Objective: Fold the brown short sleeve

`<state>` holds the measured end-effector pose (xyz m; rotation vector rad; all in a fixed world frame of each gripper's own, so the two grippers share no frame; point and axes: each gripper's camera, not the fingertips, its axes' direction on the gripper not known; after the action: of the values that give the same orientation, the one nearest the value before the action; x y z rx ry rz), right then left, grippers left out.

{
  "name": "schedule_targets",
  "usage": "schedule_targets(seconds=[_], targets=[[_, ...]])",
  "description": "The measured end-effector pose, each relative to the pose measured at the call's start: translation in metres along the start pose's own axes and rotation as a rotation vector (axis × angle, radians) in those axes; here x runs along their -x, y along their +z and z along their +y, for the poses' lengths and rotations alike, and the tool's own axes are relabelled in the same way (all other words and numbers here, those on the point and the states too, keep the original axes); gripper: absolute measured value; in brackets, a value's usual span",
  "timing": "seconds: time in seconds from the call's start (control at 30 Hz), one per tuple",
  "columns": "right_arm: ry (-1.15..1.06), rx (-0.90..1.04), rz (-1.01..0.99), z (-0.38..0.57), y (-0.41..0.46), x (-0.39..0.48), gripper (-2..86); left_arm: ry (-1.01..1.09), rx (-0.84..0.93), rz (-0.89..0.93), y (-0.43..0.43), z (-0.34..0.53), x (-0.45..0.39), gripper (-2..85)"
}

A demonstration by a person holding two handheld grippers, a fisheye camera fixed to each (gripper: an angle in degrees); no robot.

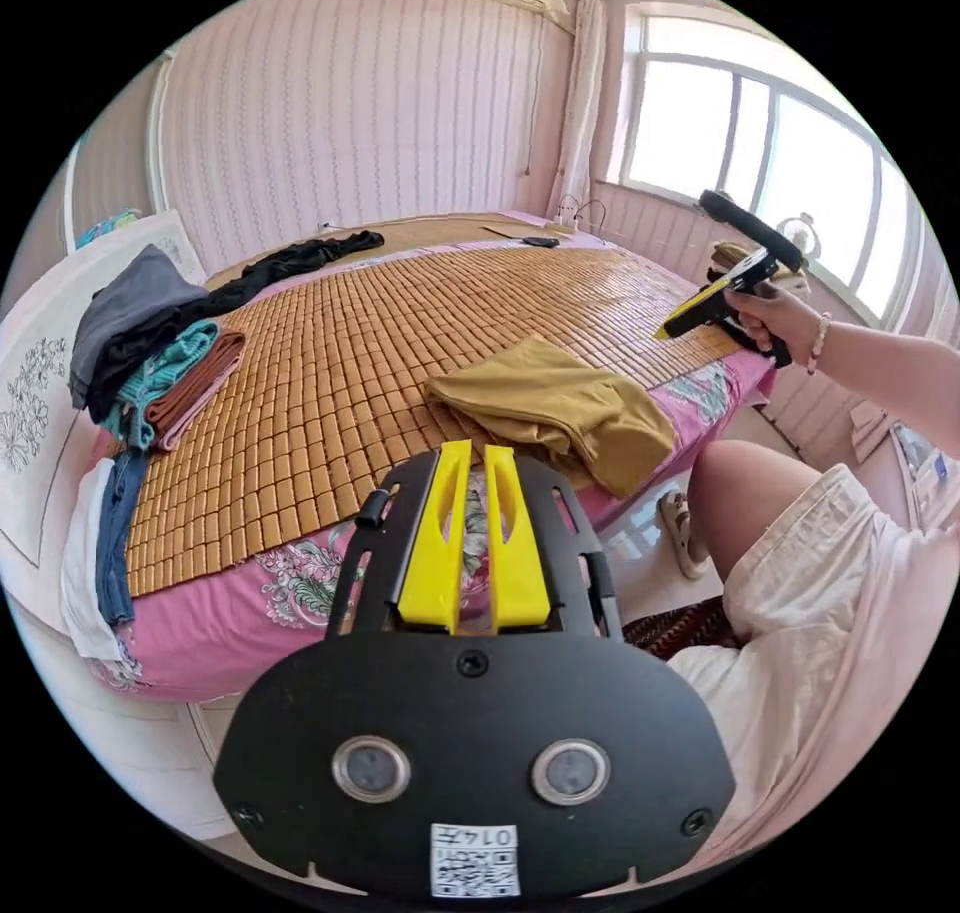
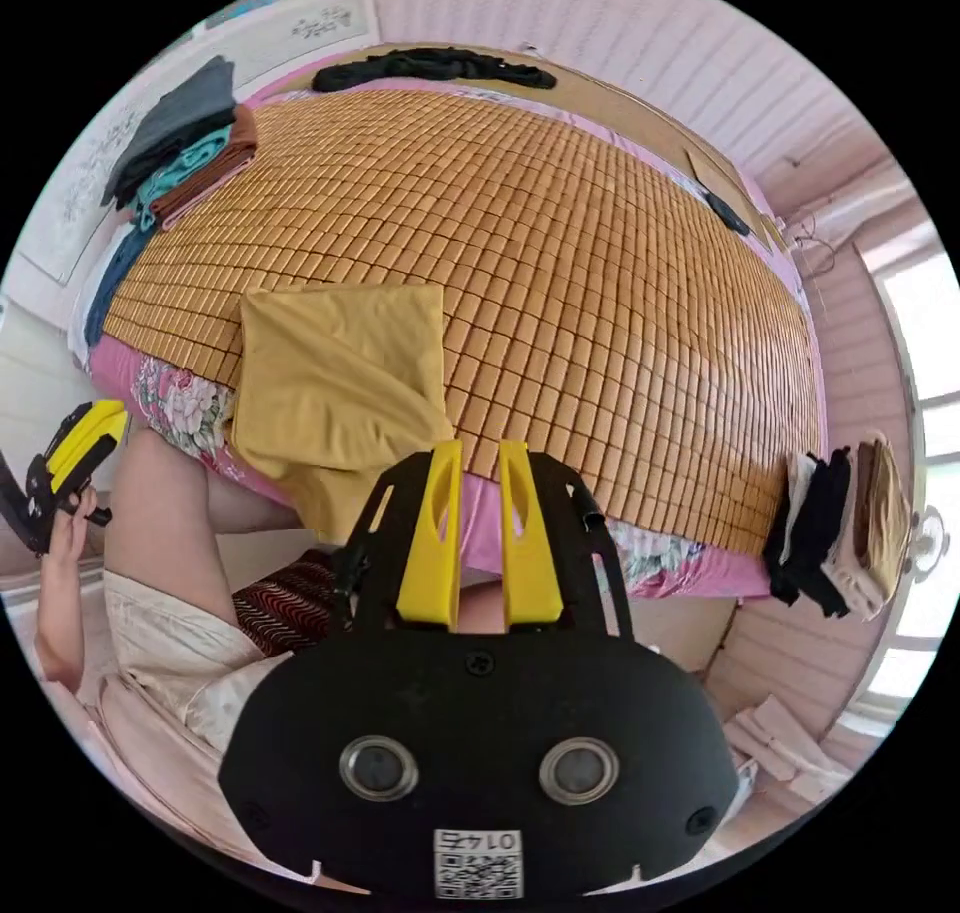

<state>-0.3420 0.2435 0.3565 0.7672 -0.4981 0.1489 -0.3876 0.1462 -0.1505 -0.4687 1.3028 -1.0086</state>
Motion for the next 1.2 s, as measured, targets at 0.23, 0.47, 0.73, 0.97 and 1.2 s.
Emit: schedule_targets(seconds=[0.23, 0.47, 0.73, 0.97, 1.2], targets=[[-0.265, -0.020, -0.186, 0.065, 0.010, 0.032, 3.9, 0.092, 0.227, -0.042, 0.077, -0.041, -0.036, 7.8], [-0.376, 0.171, -0.092, 0.059, 0.060, 0.070, 13.3, -0.107, 0.381, 0.108, 0.138, -0.064, -0.020, 8.5], [-0.292, 0.180, -0.089, 0.083, 0.059, -0.001, 2.4, -0.078, 0.455, 0.108, 0.142, -0.096, -0.025, 0.1], [-0.074, -0.010, -0.558, 0.159, -0.007, -0.173, 0.8, -0.081, 0.180, 0.248, 0.042, -0.092, 0.000, -1.0], [0.115, -0.352, -0.808, 0.258, -0.065, -0.303, 0.7, -0.093, -0.070, 0.212, -0.098, -0.054, 0.012, -1.0]])
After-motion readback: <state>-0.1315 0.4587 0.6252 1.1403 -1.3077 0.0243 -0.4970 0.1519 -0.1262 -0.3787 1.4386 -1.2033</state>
